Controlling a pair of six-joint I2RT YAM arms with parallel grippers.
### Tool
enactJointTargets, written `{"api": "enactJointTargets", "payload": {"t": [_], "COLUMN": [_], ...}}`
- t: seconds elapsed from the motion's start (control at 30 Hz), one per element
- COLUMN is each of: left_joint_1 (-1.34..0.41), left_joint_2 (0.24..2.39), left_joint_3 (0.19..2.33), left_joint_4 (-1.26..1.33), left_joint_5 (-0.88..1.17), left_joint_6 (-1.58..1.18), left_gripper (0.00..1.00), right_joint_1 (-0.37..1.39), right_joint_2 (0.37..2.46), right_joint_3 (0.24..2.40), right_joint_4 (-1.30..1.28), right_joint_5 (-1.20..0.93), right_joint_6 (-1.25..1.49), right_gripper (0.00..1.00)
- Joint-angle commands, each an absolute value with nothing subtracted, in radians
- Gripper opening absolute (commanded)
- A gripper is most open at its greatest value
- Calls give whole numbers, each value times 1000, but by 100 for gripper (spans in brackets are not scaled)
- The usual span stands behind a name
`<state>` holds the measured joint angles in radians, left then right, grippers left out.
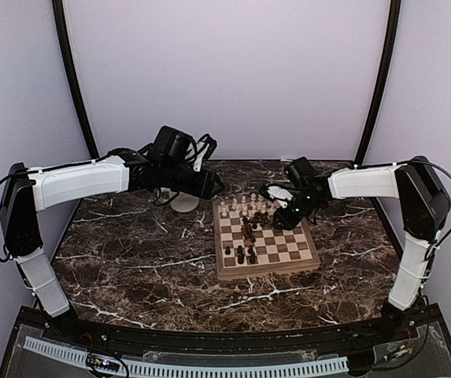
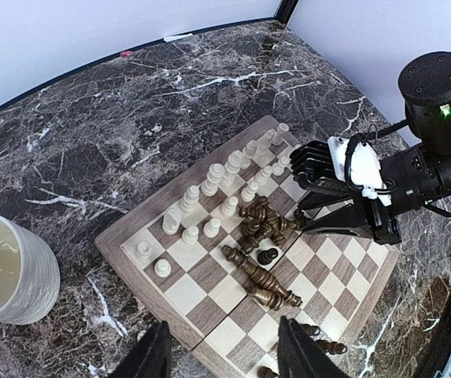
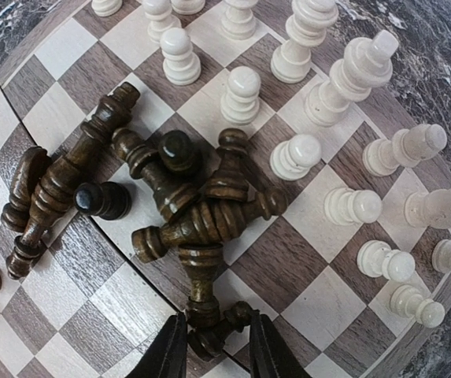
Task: Set up the chess pieces on the board
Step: Pick up the pawn from the chessboard.
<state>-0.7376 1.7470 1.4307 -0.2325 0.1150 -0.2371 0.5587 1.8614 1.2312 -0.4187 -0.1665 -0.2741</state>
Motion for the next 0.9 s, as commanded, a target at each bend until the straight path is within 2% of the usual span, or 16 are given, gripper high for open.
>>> {"api": "enactJointTargets", "payload": {"t": [0.0, 0.3, 0.73, 0.87], "left_joint_1": [-734, -733, -734, -734], "left_joint_2": [1701, 1712, 1726, 1736], "left_joint_3": [1428, 1431, 1433, 1426], "left_joint_4": [-219, -222, -218, -190], "left_joint_5": [120, 133, 170, 235], "left_joint_6": [-222, -222, -224, -231], "left_gripper": [48, 48, 48, 48], "right_joint_1": [561, 560, 528, 502], "right_joint_2": [1870, 1873, 1821, 1736], "right_joint_3": [1212, 1184, 1128, 1084], "right_joint_4": [-418, -411, -395, -387], "right_joint_5": [-117, -97, -98, -177], "right_joint_6": [-256, -249, -260, -299], "right_gripper": [29, 32, 14, 10]}}
